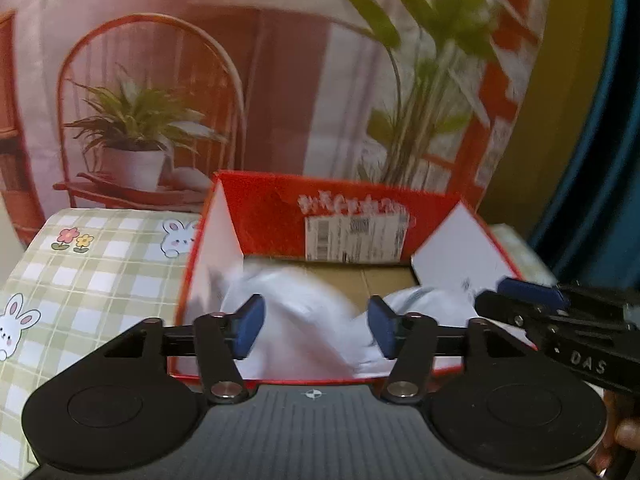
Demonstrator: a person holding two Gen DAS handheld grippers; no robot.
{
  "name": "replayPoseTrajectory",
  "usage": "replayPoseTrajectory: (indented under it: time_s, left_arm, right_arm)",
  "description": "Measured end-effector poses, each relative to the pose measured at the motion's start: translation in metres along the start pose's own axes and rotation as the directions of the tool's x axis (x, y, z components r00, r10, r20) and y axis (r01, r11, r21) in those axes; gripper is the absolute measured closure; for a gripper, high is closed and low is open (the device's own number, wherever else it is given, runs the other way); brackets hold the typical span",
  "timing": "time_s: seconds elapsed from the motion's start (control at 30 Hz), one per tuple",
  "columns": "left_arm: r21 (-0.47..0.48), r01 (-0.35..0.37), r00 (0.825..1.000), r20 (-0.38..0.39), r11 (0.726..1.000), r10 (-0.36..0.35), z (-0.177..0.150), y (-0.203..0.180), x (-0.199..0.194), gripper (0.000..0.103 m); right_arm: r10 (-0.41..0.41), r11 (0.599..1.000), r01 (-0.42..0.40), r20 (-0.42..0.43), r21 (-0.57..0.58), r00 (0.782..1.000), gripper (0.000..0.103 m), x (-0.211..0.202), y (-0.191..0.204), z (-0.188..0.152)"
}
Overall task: Organize soft objects
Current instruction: 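Open the right tool to drop the mesh bag into the box, then lower the right tool onto the pink knitted cloth and close on it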
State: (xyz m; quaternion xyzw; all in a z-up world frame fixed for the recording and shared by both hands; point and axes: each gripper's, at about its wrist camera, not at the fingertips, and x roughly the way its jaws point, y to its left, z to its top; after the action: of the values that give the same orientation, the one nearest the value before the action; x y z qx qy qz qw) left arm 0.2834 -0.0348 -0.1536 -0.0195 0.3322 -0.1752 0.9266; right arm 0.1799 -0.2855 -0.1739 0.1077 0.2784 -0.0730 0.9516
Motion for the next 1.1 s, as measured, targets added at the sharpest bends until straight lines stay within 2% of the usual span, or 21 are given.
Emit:
replayPoseTrajectory:
  time_s: [0.07, 0.1, 0.13, 0.17, 0.23, 0.3, 0.37, 0.5, 0.7, 0.83, 0.93, 1.1]
  left_arm:
    - [0.017, -0.008, 0.999, 0.034, 1.000, 0.007, 0.000, 0.001, -0.013, 0.029]
    - [0.043, -0.018, 0.999, 0.039, 0.999, 0.016, 0.001, -0.001, -0.019, 0.025]
    - [0.072, -0.028, 0.999, 0.035, 0.997, 0.025, 0.002, -0.003, -0.025, 0.021]
    - [0.093, -0.041, 0.999, 0.032, 0.995, 0.038, 0.002, -0.005, -0.031, 0.018]
    - [0.099, -0.062, 0.998, 0.036, 0.993, 0.059, 0.002, -0.006, -0.044, 0.004]
    - [0.084, -0.060, 0.997, 0.061, 0.995, 0.055, 0.002, -0.003, -0.057, 0.000]
    - [0.069, -0.070, 0.995, 0.075, 0.995, 0.065, 0.000, -0.003, -0.070, 0.000]
    - [0.050, -0.089, 0.993, 0.081, 0.995, 0.084, -0.007, -0.004, -0.087, 0.000]
    - [0.134, -0.167, 0.978, 0.148, 0.977, 0.147, -0.034, -0.014, -0.118, 0.000]
    - [0.143, -0.188, 0.965, 0.212, 0.972, 0.155, -0.055, -0.017, -0.142, 0.000]
    - [0.112, -0.193, 0.962, 0.219, 0.975, 0.165, -0.068, -0.017, -0.152, 0.001]
    - [0.152, -0.230, 0.959, 0.206, 0.961, 0.196, -0.091, -0.026, -0.160, 0.001]
  right_arm:
    - [-0.024, 1.000, 0.024, 0.026, -0.007, 0.999, 0.066, -0.011, 0.002, 0.004]
    - [-0.031, 0.999, 0.032, 0.047, -0.013, 0.998, 0.056, -0.018, 0.004, 0.004]
    - [-0.036, 0.999, 0.037, 0.065, -0.017, 0.997, 0.042, -0.024, 0.006, 0.005]
    - [-0.040, 0.999, 0.041, 0.082, -0.020, 0.996, 0.035, -0.030, 0.008, 0.005]
    - [-0.040, 0.999, 0.044, 0.130, -0.025, 0.991, 0.017, -0.045, 0.014, 0.003]
    - [-0.040, 0.999, 0.044, 0.163, -0.025, 0.986, 0.008, -0.058, 0.019, 0.002]
    - [-0.026, 0.999, 0.031, 0.183, -0.022, 0.983, 0.000, -0.068, 0.023, 0.000]
    - [-0.048, 0.999, 0.047, 0.205, 0.011, 0.978, 0.000, -0.088, 0.031, -0.009]
    - [-0.080, 0.996, 0.069, 0.235, 0.052, 0.969, 0.000, -0.114, 0.043, -0.031]
    - [-0.042, 0.998, 0.031, 0.254, 0.048, 0.966, 0.000, -0.128, 0.046, -0.047]
    - [-0.007, 0.997, -0.012, 0.266, 0.070, 0.964, 0.000, -0.135, 0.044, -0.063]
    - [-0.005, 0.990, -0.029, 0.236, 0.140, 0.972, 0.000, -0.137, 0.041, -0.091]
